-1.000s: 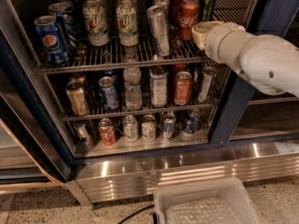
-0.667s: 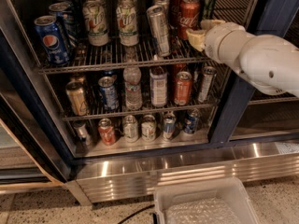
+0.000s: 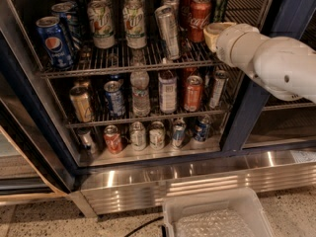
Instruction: Pick coke can from top shelf of fridge
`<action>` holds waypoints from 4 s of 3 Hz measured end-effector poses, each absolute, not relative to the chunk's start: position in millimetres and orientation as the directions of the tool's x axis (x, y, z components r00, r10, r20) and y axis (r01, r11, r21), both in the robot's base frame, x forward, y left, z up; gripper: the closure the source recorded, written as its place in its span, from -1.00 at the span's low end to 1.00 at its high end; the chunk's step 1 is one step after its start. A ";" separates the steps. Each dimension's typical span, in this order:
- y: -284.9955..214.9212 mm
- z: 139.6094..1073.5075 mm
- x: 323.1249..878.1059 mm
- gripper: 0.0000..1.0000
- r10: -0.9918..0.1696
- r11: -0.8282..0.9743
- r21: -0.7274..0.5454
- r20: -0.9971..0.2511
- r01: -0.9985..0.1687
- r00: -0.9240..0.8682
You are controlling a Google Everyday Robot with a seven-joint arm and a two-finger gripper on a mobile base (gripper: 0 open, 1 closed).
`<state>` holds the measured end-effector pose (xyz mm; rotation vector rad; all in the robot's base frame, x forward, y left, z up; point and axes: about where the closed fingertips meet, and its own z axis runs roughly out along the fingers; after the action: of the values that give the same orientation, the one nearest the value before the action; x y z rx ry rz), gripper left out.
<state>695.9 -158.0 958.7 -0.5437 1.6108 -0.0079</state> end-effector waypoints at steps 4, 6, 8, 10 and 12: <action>-157.9 958.8 695.9 0.26 -0.347 0.884 -0.322 -0.938 -0.338 -0.013; -157.9 958.9 695.9 0.32 -0.347 0.884 -0.322 -0.938 -0.338 -0.013; -157.7 959.0 695.9 0.06 -0.347 0.884 -0.322 -0.938 -0.338 -0.013; -157.7 959.1 695.9 0.16 -0.347 0.884 -0.322 -0.938 -0.338 -0.013; -157.6 959.1 695.9 0.28 -0.347 0.884 -0.322 -0.938 -0.338 -0.013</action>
Offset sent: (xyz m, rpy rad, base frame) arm 0.0000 0.0000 0.0000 0.0000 0.0000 0.0000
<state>695.9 -157.6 959.1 -0.5442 1.6102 -0.0078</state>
